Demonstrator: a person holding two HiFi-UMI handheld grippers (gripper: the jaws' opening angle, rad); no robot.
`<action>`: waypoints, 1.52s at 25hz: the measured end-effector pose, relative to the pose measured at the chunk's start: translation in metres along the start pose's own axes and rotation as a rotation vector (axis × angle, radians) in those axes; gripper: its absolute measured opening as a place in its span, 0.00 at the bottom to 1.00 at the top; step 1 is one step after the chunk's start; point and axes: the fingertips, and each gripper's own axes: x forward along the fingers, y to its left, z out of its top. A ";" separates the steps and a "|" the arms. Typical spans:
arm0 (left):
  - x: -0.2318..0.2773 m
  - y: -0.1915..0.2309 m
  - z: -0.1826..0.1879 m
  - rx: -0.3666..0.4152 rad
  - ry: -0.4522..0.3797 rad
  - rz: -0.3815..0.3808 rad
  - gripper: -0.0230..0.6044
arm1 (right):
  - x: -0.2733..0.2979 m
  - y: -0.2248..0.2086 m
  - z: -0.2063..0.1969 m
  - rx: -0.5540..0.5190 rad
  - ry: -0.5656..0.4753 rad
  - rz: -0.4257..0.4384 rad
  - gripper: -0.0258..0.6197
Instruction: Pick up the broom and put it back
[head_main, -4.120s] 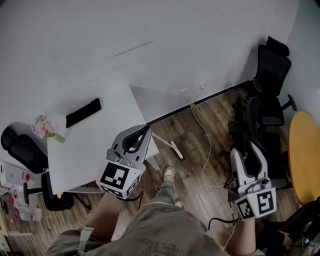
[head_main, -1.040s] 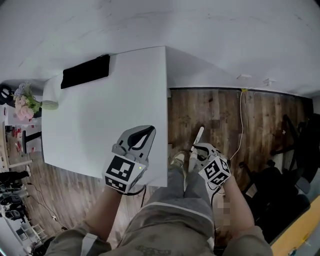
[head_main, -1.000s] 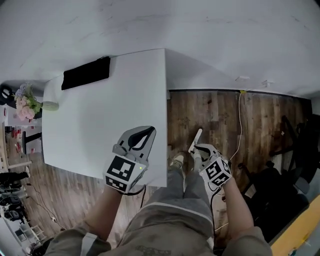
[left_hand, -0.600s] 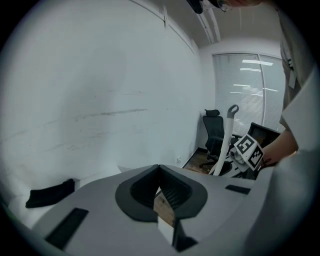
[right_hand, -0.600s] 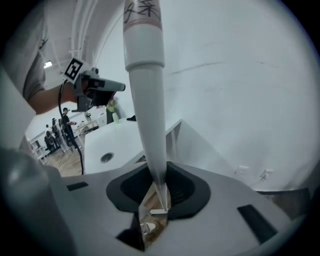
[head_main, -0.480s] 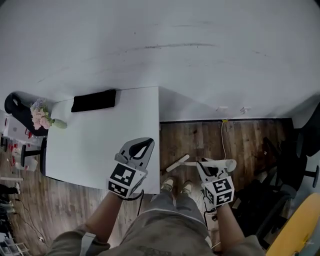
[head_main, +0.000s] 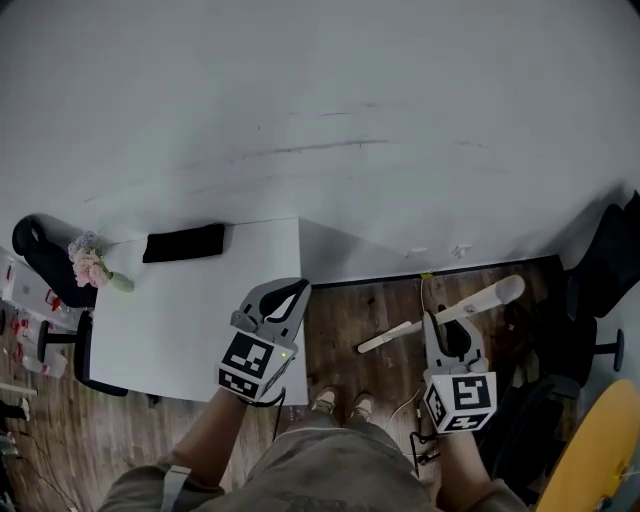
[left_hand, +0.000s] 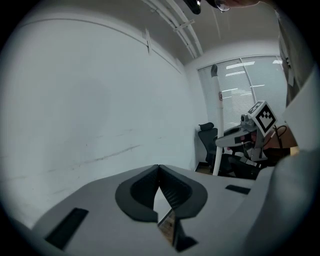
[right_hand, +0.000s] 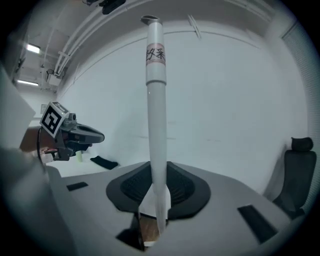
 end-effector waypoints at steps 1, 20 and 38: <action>-0.001 -0.001 0.011 0.021 -0.015 0.005 0.06 | -0.008 -0.008 0.012 -0.005 -0.029 -0.027 0.20; 0.016 -0.024 0.078 0.049 -0.157 0.001 0.06 | -0.047 -0.086 0.052 0.007 -0.095 -0.147 0.20; 0.144 -0.004 -0.018 -0.038 -0.027 0.037 0.06 | 0.101 -0.120 -0.068 -0.028 0.177 -0.115 0.20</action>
